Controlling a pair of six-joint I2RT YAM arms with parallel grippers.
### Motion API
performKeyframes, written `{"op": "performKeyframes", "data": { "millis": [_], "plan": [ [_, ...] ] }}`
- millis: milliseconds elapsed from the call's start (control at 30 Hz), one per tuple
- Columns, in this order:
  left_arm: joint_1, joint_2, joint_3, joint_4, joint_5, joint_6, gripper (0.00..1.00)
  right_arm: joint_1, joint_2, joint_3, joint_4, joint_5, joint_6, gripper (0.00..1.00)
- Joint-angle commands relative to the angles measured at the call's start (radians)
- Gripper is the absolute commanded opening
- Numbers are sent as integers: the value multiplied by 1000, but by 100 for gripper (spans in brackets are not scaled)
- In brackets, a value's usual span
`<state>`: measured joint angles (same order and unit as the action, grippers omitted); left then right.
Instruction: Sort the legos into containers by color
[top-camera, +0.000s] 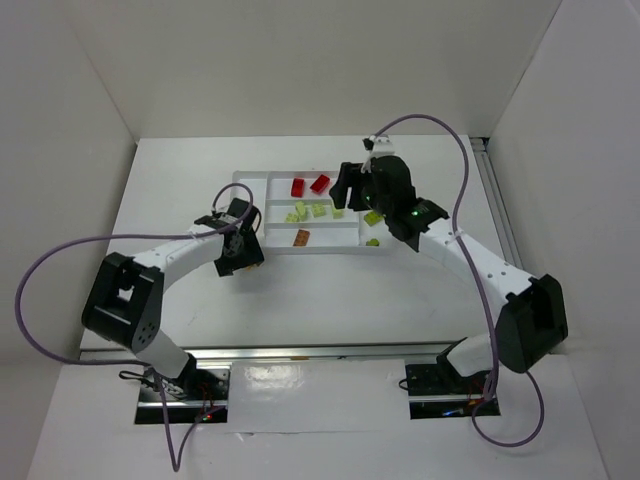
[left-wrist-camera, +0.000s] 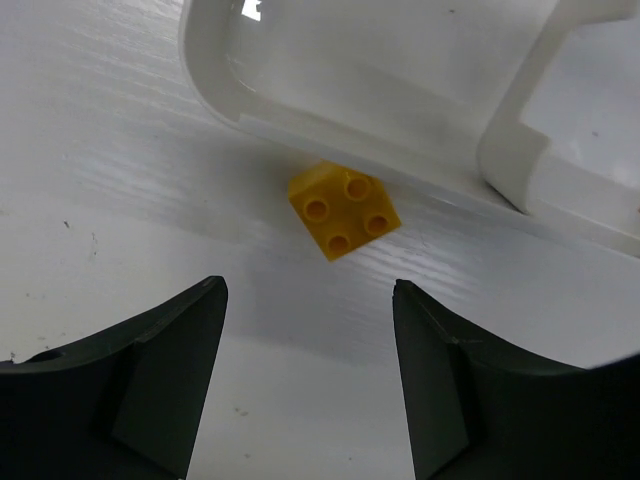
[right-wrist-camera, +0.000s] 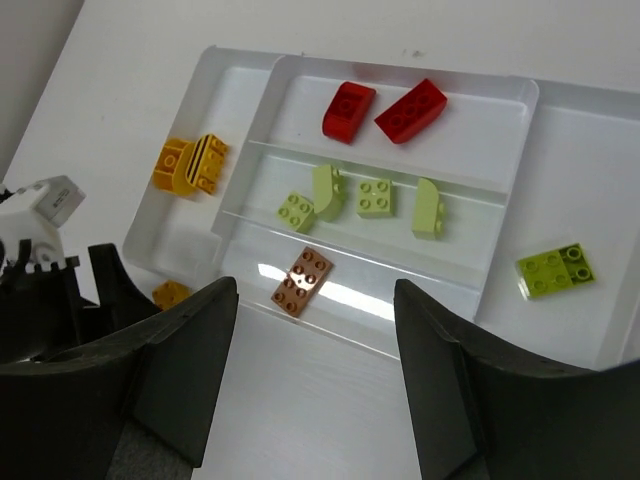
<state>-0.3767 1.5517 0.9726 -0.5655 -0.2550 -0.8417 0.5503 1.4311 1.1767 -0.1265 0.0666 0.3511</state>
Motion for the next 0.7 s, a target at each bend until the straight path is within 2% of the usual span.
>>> {"op": "performKeyframes", "data": {
  "millis": [0, 433, 667],
  "plan": [
    [-7, 38, 17, 33, -92, -56, 78, -18, -63, -44, -61, 44, 2, 71],
    [-37, 166, 51, 93, -159, -114, 76, -27, -95, -52, -88, 25, -17, 71],
    [-47, 157, 51, 102, -222, -152, 75, -27, -95, -61, -88, 7, -17, 71]
  ]
}}
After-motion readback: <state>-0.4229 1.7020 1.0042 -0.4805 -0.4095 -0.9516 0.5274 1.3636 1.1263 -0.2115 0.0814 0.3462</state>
